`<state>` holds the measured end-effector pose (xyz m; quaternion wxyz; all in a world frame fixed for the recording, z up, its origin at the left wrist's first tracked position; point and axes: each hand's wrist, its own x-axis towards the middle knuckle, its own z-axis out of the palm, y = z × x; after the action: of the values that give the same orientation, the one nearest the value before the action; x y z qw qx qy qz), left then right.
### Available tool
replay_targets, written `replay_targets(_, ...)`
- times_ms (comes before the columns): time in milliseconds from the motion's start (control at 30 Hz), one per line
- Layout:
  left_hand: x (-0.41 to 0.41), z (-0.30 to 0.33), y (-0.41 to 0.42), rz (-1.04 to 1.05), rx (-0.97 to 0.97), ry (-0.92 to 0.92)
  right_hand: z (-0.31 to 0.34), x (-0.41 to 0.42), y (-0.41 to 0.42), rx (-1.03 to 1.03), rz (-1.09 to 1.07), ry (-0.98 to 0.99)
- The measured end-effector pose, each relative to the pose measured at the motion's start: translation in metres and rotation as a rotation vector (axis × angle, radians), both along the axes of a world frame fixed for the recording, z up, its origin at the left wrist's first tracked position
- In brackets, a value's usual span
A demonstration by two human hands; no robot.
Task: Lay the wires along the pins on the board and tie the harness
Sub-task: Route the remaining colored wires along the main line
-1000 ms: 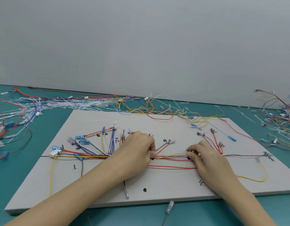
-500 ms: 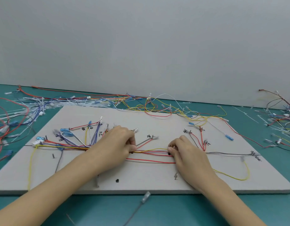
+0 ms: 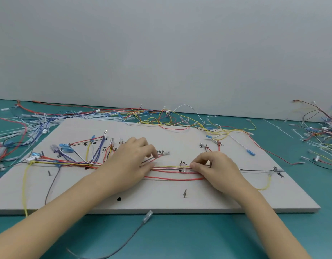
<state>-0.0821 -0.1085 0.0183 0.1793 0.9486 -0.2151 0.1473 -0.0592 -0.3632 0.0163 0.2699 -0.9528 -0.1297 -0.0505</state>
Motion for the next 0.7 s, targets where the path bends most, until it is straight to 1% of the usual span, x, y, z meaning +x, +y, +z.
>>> replay_targets(100,-0.002,0.001,-0.021,-0.053,0.085,0.004,0.004,-0.001,-0.007,0.011,-0.061,0.027)
replay_targets(167,0.0,0.001,-0.035,-0.078,0.139,-0.002,0.008,-0.003,-0.013,-0.019,-0.114,0.021)
replay_targets(267,0.002,0.001,-0.055,-0.074,0.156,-0.034,0.013,-0.006,-0.019,-0.171,-0.191,-0.017)
replay_targets(367,0.009,0.0,-0.068,-0.06,0.202,-0.169,0.015,-0.008,-0.018,-0.284,-0.243,-0.047)
replay_targets(467,0.017,0.003,-0.08,-0.113,0.174,-0.128,0.019,-0.009,-0.018,-0.271,-0.255,-0.073)
replay_targets(567,0.025,0.002,-0.1,-0.159,0.243,-0.074,0.02,-0.011,-0.019,-0.287,-0.243,-0.196)
replay_targets(633,0.029,0.001,-0.113,-0.189,0.243,-0.079,0.021,-0.012,-0.02,-0.273,-0.274,-0.267)
replay_targets(700,0.032,0.0,-0.123,-0.219,0.2,-0.109,0.023,-0.011,-0.02,-0.229,-0.326,-0.305)
